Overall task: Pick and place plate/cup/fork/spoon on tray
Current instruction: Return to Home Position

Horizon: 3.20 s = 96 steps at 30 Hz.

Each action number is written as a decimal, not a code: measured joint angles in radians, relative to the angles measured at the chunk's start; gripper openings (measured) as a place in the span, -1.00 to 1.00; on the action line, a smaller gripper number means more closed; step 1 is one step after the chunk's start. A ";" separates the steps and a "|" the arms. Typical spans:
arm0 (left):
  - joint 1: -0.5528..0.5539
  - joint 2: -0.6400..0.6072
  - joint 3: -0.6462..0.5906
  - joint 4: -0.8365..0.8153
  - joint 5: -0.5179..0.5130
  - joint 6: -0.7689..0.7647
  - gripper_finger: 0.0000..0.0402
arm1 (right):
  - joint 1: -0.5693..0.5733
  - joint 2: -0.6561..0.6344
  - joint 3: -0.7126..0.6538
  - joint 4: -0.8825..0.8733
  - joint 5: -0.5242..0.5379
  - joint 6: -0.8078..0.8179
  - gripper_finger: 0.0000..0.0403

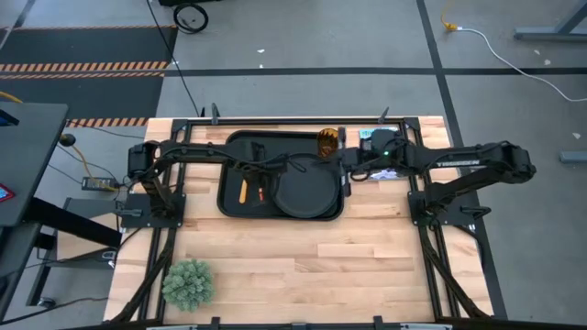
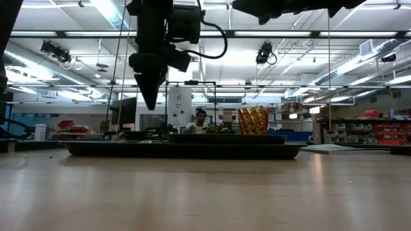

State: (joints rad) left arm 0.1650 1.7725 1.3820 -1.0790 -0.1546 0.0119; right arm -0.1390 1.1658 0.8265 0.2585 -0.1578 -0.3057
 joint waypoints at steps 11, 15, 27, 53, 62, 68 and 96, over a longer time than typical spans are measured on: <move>-0.004 -0.002 0.005 0.052 -0.215 0.021 -0.76 | 0.045 -0.181 0.000 -0.282 0.220 0.076 -0.98; -0.025 -0.002 0.005 0.079 -0.269 0.038 -0.76 | 0.055 -0.212 0.000 -0.396 0.253 0.117 -0.98; -0.130 -0.134 0.005 0.086 -0.369 0.104 -0.76 | 0.080 -0.318 -0.200 -0.334 0.313 0.279 -0.98; -0.200 -0.602 -0.404 0.695 -0.075 0.051 -0.76 | -0.037 -0.689 -0.489 -0.092 0.233 0.363 -0.98; -0.236 -0.692 -0.654 1.007 -0.046 0.047 -0.76 | -0.127 -0.774 -0.617 0.036 0.144 0.448 -0.98; -0.214 -0.812 -0.781 1.122 -0.024 0.044 -0.78 | -0.224 -0.830 -0.713 0.094 0.069 0.529 -0.98; -0.237 -1.405 -1.229 1.465 0.118 -0.133 -0.97 | -0.382 -0.883 -0.820 0.174 0.163 0.696 -0.89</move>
State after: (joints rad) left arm -0.0719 0.3680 0.1534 0.3864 -0.0364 -0.1208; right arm -0.5205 0.2829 0.0063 0.4324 0.0051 0.3908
